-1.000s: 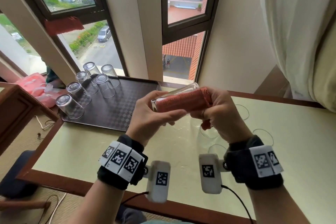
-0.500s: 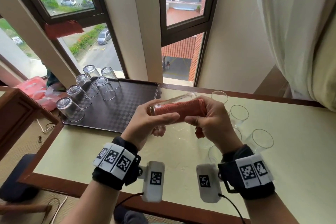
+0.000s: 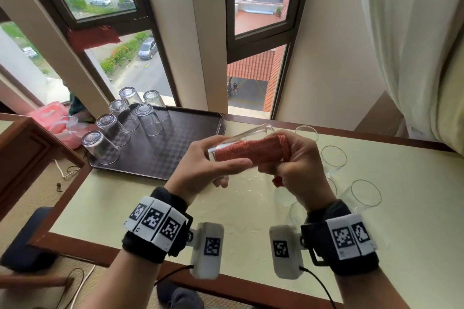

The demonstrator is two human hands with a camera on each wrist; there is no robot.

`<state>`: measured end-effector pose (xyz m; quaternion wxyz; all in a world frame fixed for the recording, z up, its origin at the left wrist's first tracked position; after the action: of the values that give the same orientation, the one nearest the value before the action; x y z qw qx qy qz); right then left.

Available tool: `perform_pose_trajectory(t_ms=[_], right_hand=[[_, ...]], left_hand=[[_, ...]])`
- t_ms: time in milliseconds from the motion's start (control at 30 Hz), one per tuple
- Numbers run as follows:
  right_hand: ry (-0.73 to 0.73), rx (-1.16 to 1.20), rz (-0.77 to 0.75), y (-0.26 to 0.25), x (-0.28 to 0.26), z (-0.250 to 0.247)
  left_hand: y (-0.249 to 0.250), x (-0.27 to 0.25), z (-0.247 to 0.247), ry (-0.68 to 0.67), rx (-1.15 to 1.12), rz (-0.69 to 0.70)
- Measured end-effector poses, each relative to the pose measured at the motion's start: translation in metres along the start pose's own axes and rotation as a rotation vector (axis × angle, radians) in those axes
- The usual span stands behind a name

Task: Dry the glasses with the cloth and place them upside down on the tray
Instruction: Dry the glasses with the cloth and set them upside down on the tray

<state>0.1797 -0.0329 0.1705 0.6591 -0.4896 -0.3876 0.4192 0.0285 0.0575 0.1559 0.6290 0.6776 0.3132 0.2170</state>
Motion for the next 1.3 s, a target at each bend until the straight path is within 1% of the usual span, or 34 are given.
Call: perform_pose_trajectory(t_ms=[67,167,233,267,333,433,467,500,567,667,700,733,800,900,967,1000,1067,1167,1233,1267,1300], right_hand=[[-0.015,0.02,-0.003,-0.002,0.003,0.002],[-0.055,0.093,0.009,-0.005,0.004,0.003],[-0.056,0.086,0.01,-0.007,0.002,0.003],[-0.044,0.083,0.003,-0.008,0.001,0.004],[-0.021,0.095,-0.015,-0.007,0.0,0.004],[0.025,0.055,-0.047,-0.003,0.002,0.003],[0.031,0.029,-0.057,-0.003,0.003,0.003],[0.026,-0.003,-0.063,-0.002,0.005,0.004],[0.016,-0.049,-0.056,-0.003,0.007,0.005],[-0.025,0.022,-0.002,-0.003,0.011,0.002],[-0.03,0.052,0.021,-0.001,0.012,0.001],[-0.021,0.069,0.041,0.0,0.012,-0.001],[-0.005,0.086,0.065,0.002,0.012,-0.003],[-0.012,0.049,0.034,0.0,0.008,-0.001],[-0.017,-0.008,0.007,-0.001,0.009,0.0],[-0.017,-0.036,-0.007,-0.002,0.01,0.002],[-0.015,-0.035,-0.007,-0.001,0.01,0.003],[-0.03,0.067,0.033,-0.001,0.008,0.005],[-0.025,0.1,0.028,-0.002,0.007,0.004],[-0.011,0.118,0.025,-0.002,0.007,0.003],[-0.002,0.139,0.021,-0.002,0.007,0.003]], left_hand=[[0.01,-0.002,-0.001,0.039,0.058,0.089],[0.016,-0.004,0.0,0.084,0.189,0.264],[0.014,-0.004,-0.002,0.094,0.249,0.322],[0.011,-0.004,-0.002,0.083,0.225,0.32],[0.007,-0.002,-0.003,0.048,0.111,0.241],[-0.001,0.0,-0.003,0.006,-0.079,0.012],[-0.003,0.002,-0.003,0.01,-0.108,-0.023],[-0.003,0.004,-0.005,0.031,-0.114,-0.023],[0.004,0.004,-0.007,0.083,-0.064,0.038],[0.017,0.003,-0.007,0.109,0.157,0.204],[0.018,0.003,-0.006,0.104,0.22,0.231],[0.018,0.004,-0.005,0.091,0.251,0.224],[0.014,0.007,-0.005,0.042,0.206,0.123],[0.004,0.009,-0.003,-0.02,-0.027,-0.079],[0.0,0.009,-0.002,-0.033,-0.133,-0.133],[0.0,0.009,-0.003,-0.02,-0.146,-0.126],[0.007,0.007,-0.007,0.031,-0.073,-0.048],[0.025,0.001,-0.01,0.088,0.196,0.21],[0.032,-0.002,-0.007,0.106,0.311,0.348],[0.032,-0.002,-0.006,0.11,0.342,0.381],[0.031,-0.001,-0.006,0.107,0.348,0.386]])
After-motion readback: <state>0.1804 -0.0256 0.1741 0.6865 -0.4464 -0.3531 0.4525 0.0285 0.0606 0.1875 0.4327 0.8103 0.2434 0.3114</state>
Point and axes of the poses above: each hand's wrist, its own x-axis towards the middle knuckle, its own z-axis out of the palm, y = z × x, the point moved 5 cm from there along x, towards the middle knuckle, and after that the axes turned 9 degrees about x, right-handed, at the moved point
